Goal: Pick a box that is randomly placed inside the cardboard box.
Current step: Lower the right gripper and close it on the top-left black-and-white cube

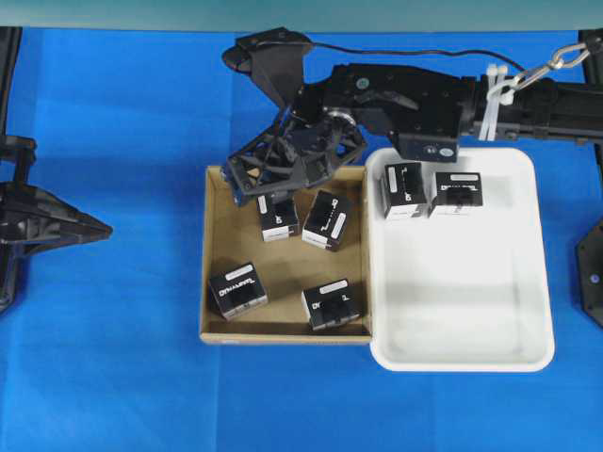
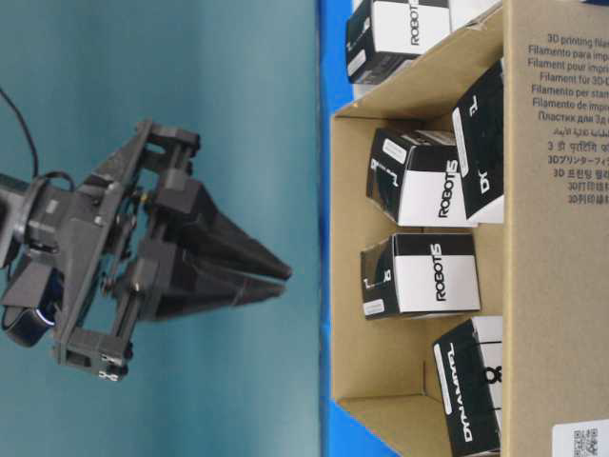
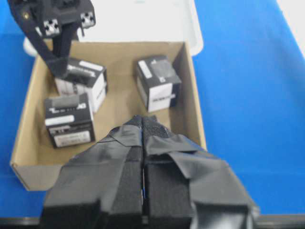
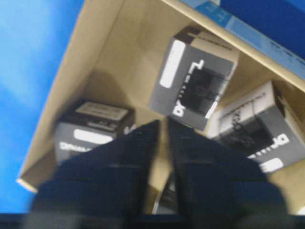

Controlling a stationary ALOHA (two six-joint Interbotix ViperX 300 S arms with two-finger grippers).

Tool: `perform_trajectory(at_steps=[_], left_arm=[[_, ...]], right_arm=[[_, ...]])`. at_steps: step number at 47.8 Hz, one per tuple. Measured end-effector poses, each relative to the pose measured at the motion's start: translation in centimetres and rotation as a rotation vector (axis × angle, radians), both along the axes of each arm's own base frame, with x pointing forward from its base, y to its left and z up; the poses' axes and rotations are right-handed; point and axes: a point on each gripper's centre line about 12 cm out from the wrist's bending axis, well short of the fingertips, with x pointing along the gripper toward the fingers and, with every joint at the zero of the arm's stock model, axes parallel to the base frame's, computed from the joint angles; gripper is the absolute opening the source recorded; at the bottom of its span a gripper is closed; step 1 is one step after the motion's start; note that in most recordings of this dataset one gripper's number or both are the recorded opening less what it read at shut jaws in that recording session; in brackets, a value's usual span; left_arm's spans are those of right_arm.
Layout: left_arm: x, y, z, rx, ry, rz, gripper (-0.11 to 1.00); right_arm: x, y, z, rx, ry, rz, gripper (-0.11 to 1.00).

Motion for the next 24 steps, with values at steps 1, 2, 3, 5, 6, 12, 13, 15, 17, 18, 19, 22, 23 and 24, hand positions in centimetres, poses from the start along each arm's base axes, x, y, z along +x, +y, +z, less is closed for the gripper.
perform_trajectory(at_steps=[1, 2, 3, 5, 6, 12, 13, 15, 17, 18, 19, 22, 23, 24], left_arm=[[0.0, 0.0, 0.0, 0.0, 0.0, -0.002, -0.06], [0.0, 0.0, 0.0, 0.0, 0.0, -0.002, -0.06], [0.0, 0.0, 0.0, 0.0, 0.0, -0.002, -0.06], [0.0, 0.0, 0.1, 0.0, -0.002, -0.002, -0.06], [0.0, 0.0, 0.1, 0.0, -0.002, -0.002, -0.06], [0.0, 0.0, 0.1, 0.0, -0.002, -0.002, -0.07], [0.0, 0.0, 0.0, 0.002, 0.0, -0.002, -0.07], [0.0, 0.0, 0.1, 0.0, -0.003, 0.0, -0.07], [0.0, 0.0, 0.0, 0.0, 0.0, -0.002, -0.07], [0.0, 0.0, 0.1, 0.001, -0.002, -0.002, -0.06], [0.0, 0.0, 0.1, 0.0, -0.002, -0.002, -0.06], [0.0, 0.0, 0.1, 0.0, -0.002, -0.002, -0.07], [0.0, 0.0, 0.1, 0.001, -0.002, -0.002, -0.07], [0.0, 0.0, 0.1, 0.0, -0.002, -0.002, -0.07]], right_arm=[[0.0, -0.1, -0.1, -0.001, -0.004, -0.003, 0.48], [0.1, 0.0, -0.2, 0.001, -0.007, -0.006, 0.54], [0.1, 0.0, -0.3, 0.001, -0.008, -0.01, 0.6], [0.2, -0.1, -0.5, 0.005, -0.009, -0.025, 0.72], [0.2, -0.1, -0.8, 0.01, -0.005, -0.033, 0.78], [0.3, -0.2, -2.4, 0.031, 0.029, -0.078, 0.99], [0.4, -0.2, -2.6, 0.033, 0.031, -0.083, 1.0], [0.5, -0.3, -3.2, 0.037, 0.042, -0.092, 1.0], [0.5, -0.3, -3.7, 0.04, 0.053, -0.096, 1.0], [0.5, -0.3, -4.0, 0.042, 0.059, -0.099, 1.0], [0.6, -0.2, -4.2, 0.043, 0.064, -0.099, 1.0], [0.6, -0.3, -4.7, 0.051, 0.075, -0.118, 1.0], [0.6, -0.3, -4.8, 0.053, 0.077, -0.121, 1.0], [0.6, -0.2, -5.0, 0.055, 0.08, -0.124, 1.0]])
